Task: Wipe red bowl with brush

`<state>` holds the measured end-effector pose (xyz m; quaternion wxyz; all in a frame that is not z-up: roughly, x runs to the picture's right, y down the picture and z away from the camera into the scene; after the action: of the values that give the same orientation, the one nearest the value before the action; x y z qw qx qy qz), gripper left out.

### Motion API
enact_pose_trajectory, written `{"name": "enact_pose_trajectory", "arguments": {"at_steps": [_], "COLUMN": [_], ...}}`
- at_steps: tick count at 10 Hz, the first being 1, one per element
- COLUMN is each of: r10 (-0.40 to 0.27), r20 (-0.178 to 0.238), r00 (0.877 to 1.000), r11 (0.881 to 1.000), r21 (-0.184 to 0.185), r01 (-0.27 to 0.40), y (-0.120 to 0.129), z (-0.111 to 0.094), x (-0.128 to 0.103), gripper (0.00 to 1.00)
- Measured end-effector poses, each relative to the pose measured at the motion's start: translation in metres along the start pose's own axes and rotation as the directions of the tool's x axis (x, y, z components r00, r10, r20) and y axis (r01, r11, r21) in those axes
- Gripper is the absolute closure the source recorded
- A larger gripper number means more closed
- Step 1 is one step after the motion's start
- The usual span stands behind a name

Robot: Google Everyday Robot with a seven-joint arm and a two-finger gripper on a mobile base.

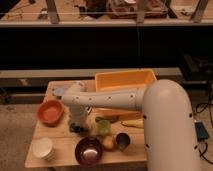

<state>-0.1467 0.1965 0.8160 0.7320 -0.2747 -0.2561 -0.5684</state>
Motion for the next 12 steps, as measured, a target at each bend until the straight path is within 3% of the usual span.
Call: {"name": "enact_pose_trajectory", "arguments": {"at_steps": [2,5,9,12], "r10": [0.009,0.024,0.022,0.011], "r20": [0.001,-0.007,-0.080,-0.150], "r00": [1.000,1.000,0.997,0.989], "r11": [1.000,1.000,0.997,0.997], "r21": [-0.003,-0.008,-0.068,-0.075], "r01": [-0.009,-0.024,-0.028,-0.022], "y": [0.001,0.004,0.009,0.003], "z": [0.001,-0.004,-0.036,-0.071], "x": [0.000,0.002,0.012,0.027], "gripper": [0.62,0.85,0.86,0.86]}}
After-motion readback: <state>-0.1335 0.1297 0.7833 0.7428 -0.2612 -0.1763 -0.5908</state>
